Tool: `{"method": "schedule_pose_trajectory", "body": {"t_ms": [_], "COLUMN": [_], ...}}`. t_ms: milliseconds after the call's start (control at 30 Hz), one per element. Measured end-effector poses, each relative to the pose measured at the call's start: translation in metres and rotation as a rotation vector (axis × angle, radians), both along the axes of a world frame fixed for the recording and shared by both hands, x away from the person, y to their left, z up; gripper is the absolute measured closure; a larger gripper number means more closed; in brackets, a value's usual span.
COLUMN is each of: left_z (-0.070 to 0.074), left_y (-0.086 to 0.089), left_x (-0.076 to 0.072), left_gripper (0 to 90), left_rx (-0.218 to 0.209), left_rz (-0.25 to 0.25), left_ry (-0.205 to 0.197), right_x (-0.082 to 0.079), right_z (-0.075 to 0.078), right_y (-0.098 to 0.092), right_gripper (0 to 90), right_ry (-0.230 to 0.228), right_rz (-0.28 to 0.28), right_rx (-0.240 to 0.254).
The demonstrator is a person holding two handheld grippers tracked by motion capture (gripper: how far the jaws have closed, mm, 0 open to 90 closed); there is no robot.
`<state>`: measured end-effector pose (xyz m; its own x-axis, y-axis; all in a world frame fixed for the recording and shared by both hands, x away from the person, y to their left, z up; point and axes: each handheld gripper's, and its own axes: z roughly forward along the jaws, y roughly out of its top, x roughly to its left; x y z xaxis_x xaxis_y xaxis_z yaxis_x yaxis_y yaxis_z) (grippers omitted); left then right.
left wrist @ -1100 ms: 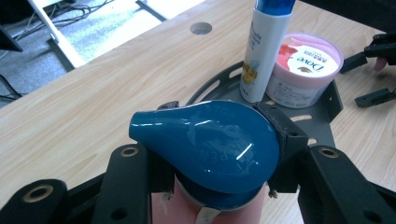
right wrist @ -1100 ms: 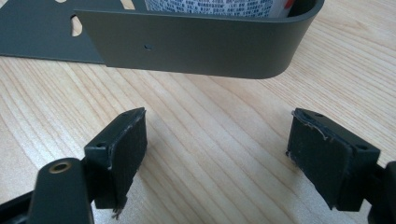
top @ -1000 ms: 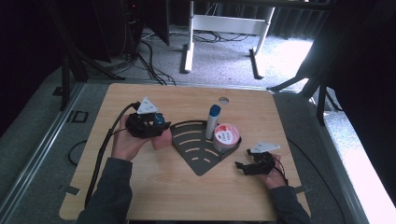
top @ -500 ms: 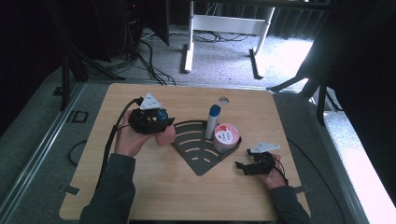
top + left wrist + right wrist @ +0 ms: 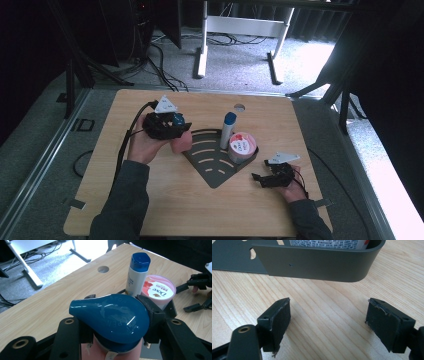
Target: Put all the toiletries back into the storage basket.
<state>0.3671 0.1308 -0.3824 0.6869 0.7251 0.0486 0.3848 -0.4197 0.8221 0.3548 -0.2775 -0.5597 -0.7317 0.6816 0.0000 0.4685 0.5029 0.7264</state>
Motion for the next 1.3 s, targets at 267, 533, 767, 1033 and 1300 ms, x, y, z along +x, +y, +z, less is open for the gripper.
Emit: {"method": "schedule_pose_trajectory", "body": {"t_ms": [267, 533, 767, 1033, 1300], "left_z": [-0.001, -0.002, -0.004, -0.005, -0.007], "left_y": [-0.004, -0.008, -0.012, -0.018, -0.022], "left_x": [0.004, 0.007, 0.011, 0.014, 0.018], "left_gripper": [53.2, 53.2, 53.2, 53.2, 53.2], "left_rx": [0.002, -0.001, 0.002, -0.003, -0.002], "left_rz": [-0.009, -0.010, -0.017, -0.017, -0.022], "left_ry": [0.009, 0.015, 0.021, 0.022, 0.028], "right_x": [0.000, 0.000, 0.000, 0.000, 0.000], "right_z": [0.000, 0.000, 0.000, 0.000, 0.000], "right_y": [0.000, 0.000, 0.000, 0.000, 0.000], "right_gripper": [19.5, 19.5, 19.5, 19.5, 19.5], "right_ry": [-0.001, 0.000, 0.000, -0.001, -0.002], "right_rz": [0.001, 0.000, 0.000, 0.001, 0.001], "right_rx": [0.000, 0.000, 0.000, 0.000, -0.001]}}
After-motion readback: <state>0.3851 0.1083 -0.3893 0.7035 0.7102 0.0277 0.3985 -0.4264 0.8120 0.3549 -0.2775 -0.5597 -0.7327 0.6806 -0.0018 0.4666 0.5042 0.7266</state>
